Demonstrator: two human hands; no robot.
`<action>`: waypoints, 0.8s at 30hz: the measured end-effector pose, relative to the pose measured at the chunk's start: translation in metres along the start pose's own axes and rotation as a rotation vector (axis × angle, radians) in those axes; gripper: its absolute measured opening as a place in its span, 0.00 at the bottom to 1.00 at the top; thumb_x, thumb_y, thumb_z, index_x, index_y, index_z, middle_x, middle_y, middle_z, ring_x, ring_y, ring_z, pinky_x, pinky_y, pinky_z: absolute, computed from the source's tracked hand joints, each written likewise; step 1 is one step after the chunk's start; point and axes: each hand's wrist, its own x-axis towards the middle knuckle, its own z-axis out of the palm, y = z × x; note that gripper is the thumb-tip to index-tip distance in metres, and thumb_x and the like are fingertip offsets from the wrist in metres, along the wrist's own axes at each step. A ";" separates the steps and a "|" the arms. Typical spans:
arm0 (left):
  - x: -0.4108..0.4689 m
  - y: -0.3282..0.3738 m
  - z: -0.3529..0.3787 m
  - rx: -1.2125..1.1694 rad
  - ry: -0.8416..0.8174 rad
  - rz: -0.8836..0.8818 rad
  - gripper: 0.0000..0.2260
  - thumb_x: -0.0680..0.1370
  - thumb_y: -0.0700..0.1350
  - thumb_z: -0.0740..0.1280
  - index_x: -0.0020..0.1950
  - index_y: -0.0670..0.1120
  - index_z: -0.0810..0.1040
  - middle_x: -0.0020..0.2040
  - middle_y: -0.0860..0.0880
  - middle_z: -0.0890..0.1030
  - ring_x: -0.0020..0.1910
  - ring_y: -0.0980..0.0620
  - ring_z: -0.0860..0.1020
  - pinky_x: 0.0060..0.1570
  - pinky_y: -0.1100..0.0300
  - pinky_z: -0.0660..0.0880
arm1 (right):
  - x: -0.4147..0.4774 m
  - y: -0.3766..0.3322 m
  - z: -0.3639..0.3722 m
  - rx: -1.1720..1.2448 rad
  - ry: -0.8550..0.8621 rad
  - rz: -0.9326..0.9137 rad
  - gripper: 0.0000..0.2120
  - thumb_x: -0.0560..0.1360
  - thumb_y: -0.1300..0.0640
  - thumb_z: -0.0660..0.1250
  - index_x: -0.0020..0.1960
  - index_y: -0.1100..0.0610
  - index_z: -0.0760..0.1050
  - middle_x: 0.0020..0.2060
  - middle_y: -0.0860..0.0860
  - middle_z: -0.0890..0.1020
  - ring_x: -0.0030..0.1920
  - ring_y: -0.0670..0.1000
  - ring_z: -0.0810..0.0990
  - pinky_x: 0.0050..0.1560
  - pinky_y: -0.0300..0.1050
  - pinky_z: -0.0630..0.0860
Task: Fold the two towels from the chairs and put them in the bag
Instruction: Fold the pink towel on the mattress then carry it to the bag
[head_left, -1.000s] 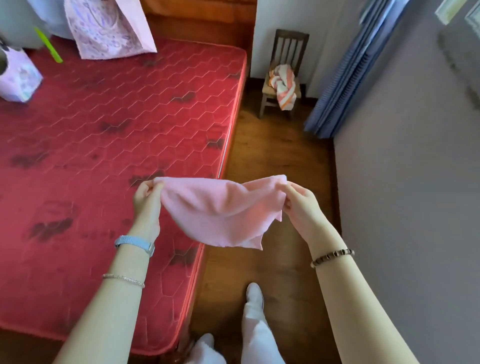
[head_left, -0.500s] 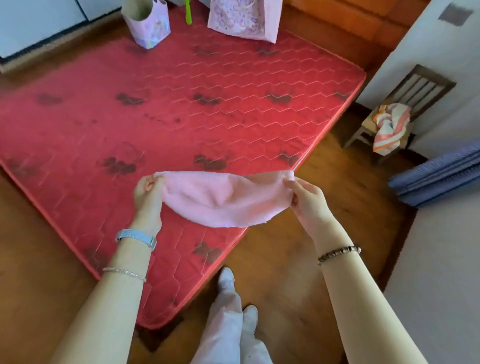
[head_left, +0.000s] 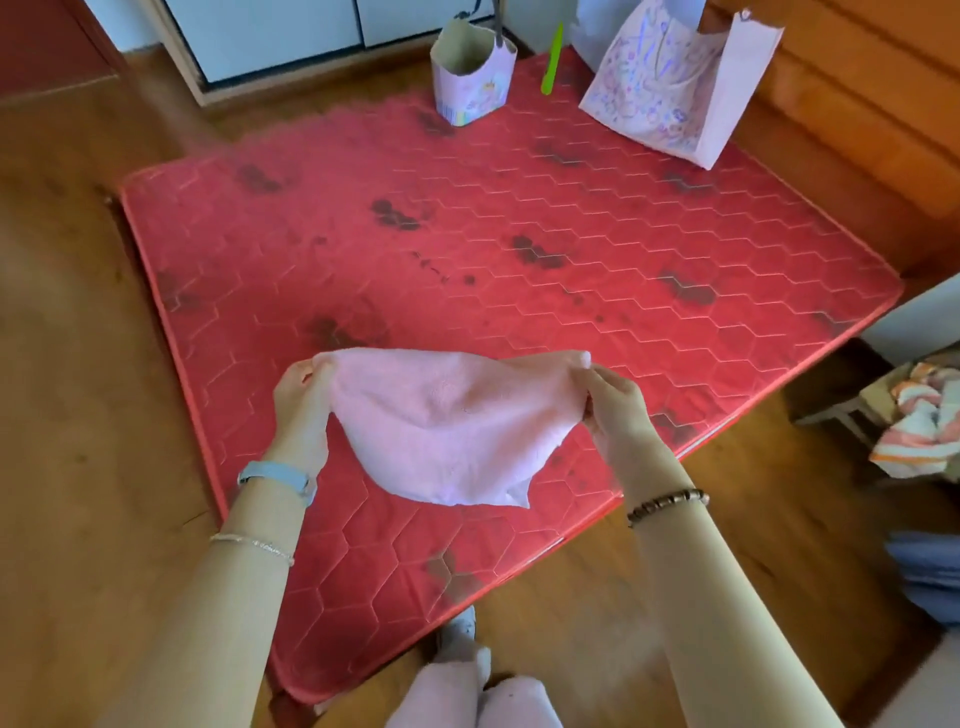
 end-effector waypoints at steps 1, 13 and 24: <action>0.005 0.007 -0.001 -0.006 0.012 0.015 0.05 0.73 0.47 0.67 0.46 0.48 0.77 0.44 0.51 0.77 0.46 0.51 0.74 0.46 0.58 0.71 | 0.009 -0.007 0.006 -0.014 -0.016 -0.012 0.09 0.77 0.64 0.62 0.40 0.60 0.78 0.39 0.56 0.72 0.43 0.55 0.69 0.46 0.51 0.67; 0.017 0.023 -0.026 0.008 0.249 0.074 0.05 0.79 0.48 0.64 0.44 0.50 0.74 0.41 0.55 0.75 0.41 0.58 0.72 0.44 0.62 0.69 | 0.075 -0.036 0.061 -0.130 -0.188 -0.039 0.08 0.80 0.60 0.61 0.46 0.55 0.79 0.42 0.52 0.78 0.39 0.51 0.77 0.26 0.38 0.75; -0.005 -0.215 -0.032 0.129 0.420 -0.255 0.10 0.79 0.47 0.65 0.57 0.43 0.78 0.57 0.47 0.80 0.55 0.49 0.76 0.54 0.54 0.74 | 0.158 0.161 0.048 -0.533 -0.236 0.096 0.07 0.77 0.60 0.64 0.49 0.52 0.80 0.47 0.53 0.81 0.52 0.56 0.79 0.50 0.47 0.76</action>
